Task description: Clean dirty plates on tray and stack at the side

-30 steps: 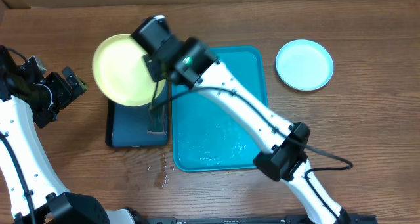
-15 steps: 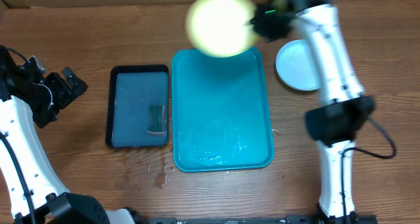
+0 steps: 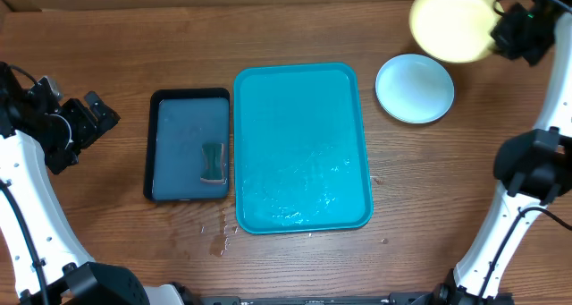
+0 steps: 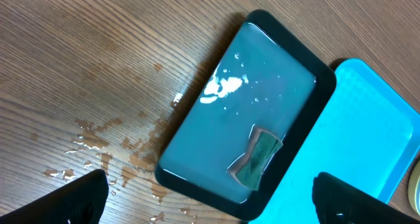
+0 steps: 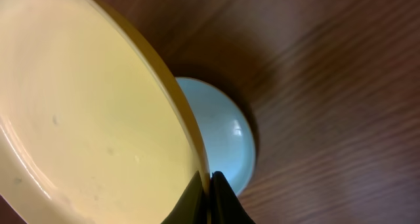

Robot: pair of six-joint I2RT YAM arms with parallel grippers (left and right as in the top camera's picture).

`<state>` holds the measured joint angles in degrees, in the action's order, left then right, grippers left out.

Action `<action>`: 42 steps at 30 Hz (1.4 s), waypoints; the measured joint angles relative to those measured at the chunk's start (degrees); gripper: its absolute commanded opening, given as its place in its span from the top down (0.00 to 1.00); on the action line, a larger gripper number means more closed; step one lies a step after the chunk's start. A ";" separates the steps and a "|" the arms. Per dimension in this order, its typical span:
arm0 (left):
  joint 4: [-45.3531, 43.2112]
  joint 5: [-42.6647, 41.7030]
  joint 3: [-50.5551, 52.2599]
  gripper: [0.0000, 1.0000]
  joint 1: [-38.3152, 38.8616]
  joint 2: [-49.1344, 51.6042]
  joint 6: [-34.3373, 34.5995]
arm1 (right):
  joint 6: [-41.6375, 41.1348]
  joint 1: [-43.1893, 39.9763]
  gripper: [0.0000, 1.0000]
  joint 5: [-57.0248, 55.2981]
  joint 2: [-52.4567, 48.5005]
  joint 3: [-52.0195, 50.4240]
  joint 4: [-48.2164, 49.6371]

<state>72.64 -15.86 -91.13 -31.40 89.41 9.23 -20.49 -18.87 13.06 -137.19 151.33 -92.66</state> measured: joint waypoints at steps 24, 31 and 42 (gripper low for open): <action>0.00 0.00 0.00 0.00 0.00 0.00 0.00 | 0.44 0.22 0.96 0.09 0.13 -26.29 7.61; 0.00 0.00 0.00 0.00 0.00 0.00 0.00 | 0.66 2.08 0.96 0.20 0.13 -28.87 8.11; 0.00 0.00 0.00 0.00 0.02 0.00 0.00 | 2.29 4.33 0.39 -1.73 0.13 -30.71 4.02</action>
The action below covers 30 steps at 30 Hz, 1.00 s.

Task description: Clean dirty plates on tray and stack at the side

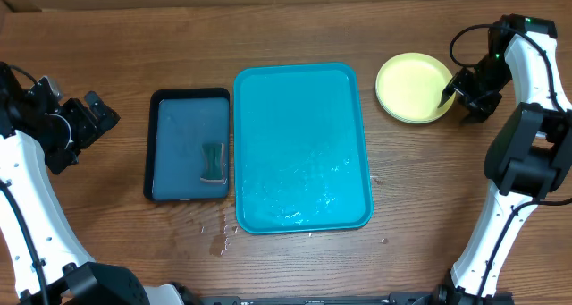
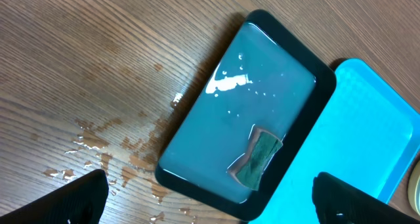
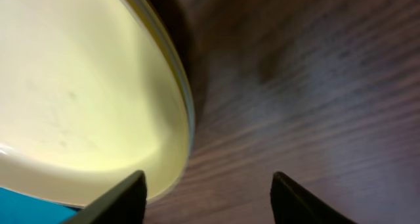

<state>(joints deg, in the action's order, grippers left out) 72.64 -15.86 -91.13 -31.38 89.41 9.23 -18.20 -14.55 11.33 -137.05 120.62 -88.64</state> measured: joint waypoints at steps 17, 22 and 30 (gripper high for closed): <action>0.00 0.00 0.00 0.00 -0.02 0.00 0.00 | 12.63 11.58 0.48 9.51 8.20 3.82 -8.48; 0.00 0.00 0.00 0.00 -0.02 0.00 0.00 | 12.52 18.38 0.55 7.06 8.22 -1.03 -7.67; 0.00 0.00 0.00 0.00 0.00 0.00 0.00 | 12.26 21.73 0.62 4.72 8.20 -7.65 -2.89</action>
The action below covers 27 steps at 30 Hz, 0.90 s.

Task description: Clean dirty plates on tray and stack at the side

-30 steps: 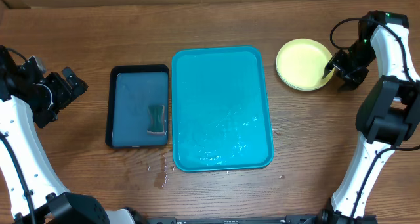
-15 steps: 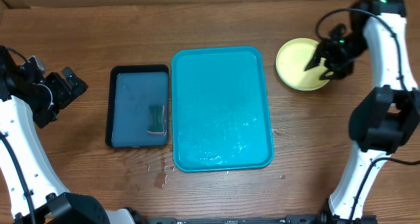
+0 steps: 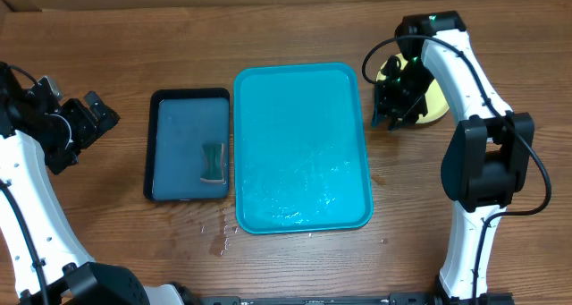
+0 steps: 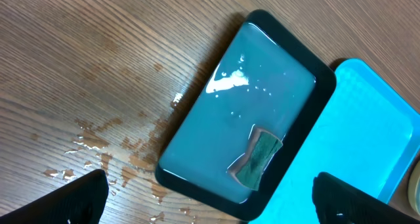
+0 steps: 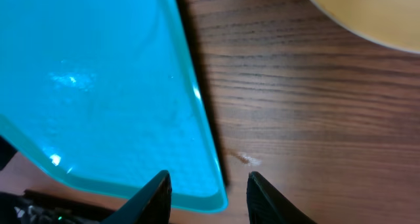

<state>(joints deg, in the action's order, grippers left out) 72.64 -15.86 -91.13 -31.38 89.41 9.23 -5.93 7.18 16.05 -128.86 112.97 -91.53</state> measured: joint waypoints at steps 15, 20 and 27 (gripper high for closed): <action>-0.07 0.00 0.00 0.00 -0.02 0.00 0.00 | 0.17 2.10 0.63 -0.42 0.00 -12.72 9.97; 0.00 0.00 0.00 0.00 -0.02 0.00 0.00 | 2.12 5.01 0.62 -0.39 0.00 -13.90 11.50; -0.02 0.00 0.00 0.00 0.00 0.00 0.00 | 3.23 7.19 0.62 -1.03 0.00 -13.99 12.41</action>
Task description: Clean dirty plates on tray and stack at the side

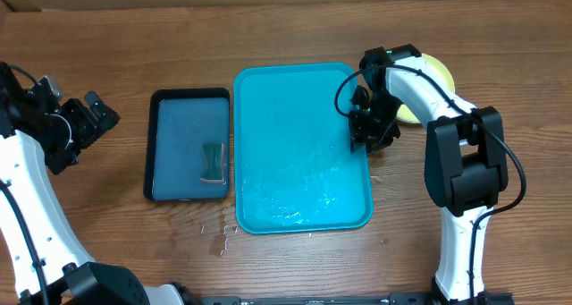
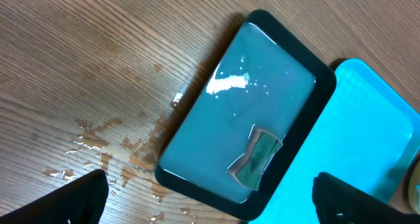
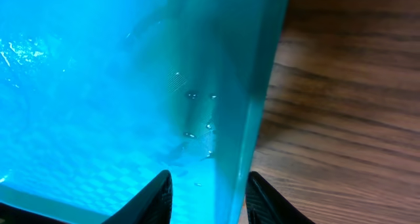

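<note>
The teal tray [image 1: 302, 144] lies in mid-table, wet and with no plates on it. A yellow plate [image 1: 438, 72] rests to its right at the back, partly hidden by my right arm. My right gripper [image 1: 365, 137] is down at the tray's right rim [image 3: 246, 145]. In the right wrist view the right gripper [image 3: 209, 201] is open, one finger over the tray floor and the other over the wood. My left gripper [image 1: 100, 117] hangs open at the far left, holding nothing; in its wrist view the left gripper [image 2: 213, 201] looks down on the basin.
A black basin [image 1: 188, 144] of water with a green sponge [image 1: 213, 162] in it sits just left of the tray. Water drops [image 1: 219, 238] lie on the wood in front of the basin. A cardboard wall lines the table's back edge.
My right gripper has moved from the wood between the tray and the plate to the tray's right rim, which now lies between its open fingers. The left arm has not moved.
First my right gripper held the yellow plate in the air over a pale blue plate at the back right. Then the yellow plate lay on the pale one, my gripper open beside it. It then hung near the tray's edge and is now astride the rim.
</note>
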Robot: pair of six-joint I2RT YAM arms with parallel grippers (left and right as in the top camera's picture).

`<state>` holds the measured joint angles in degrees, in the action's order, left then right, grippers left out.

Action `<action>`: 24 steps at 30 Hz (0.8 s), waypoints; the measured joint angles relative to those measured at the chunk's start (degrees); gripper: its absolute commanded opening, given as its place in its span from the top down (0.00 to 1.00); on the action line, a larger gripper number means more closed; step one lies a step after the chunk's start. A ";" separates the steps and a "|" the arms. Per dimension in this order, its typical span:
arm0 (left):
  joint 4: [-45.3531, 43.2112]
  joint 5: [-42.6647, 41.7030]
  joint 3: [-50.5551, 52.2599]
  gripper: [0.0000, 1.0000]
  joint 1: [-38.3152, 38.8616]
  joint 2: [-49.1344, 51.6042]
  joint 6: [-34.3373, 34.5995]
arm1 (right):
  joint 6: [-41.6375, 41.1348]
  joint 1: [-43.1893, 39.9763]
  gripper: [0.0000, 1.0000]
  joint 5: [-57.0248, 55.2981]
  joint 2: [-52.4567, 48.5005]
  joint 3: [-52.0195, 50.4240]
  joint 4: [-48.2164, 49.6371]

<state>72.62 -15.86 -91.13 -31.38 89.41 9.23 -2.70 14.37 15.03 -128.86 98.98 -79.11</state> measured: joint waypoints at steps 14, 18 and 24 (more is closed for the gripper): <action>0.02 0.00 0.00 0.00 -0.02 0.00 0.00 | 0.33 0.83 0.53 0.90 0.00 0.00 0.15; 0.04 0.00 0.00 0.00 -0.02 0.00 0.00 | 0.37 1.64 0.53 1.14 0.00 0.00 0.04; 0.02 0.00 0.00 0.00 -0.02 0.00 0.00 | 0.39 1.73 0.53 1.22 0.02 0.00 -0.02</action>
<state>72.64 -15.86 -91.13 -31.40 89.41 9.23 -2.31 16.10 16.25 -128.84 98.98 -79.13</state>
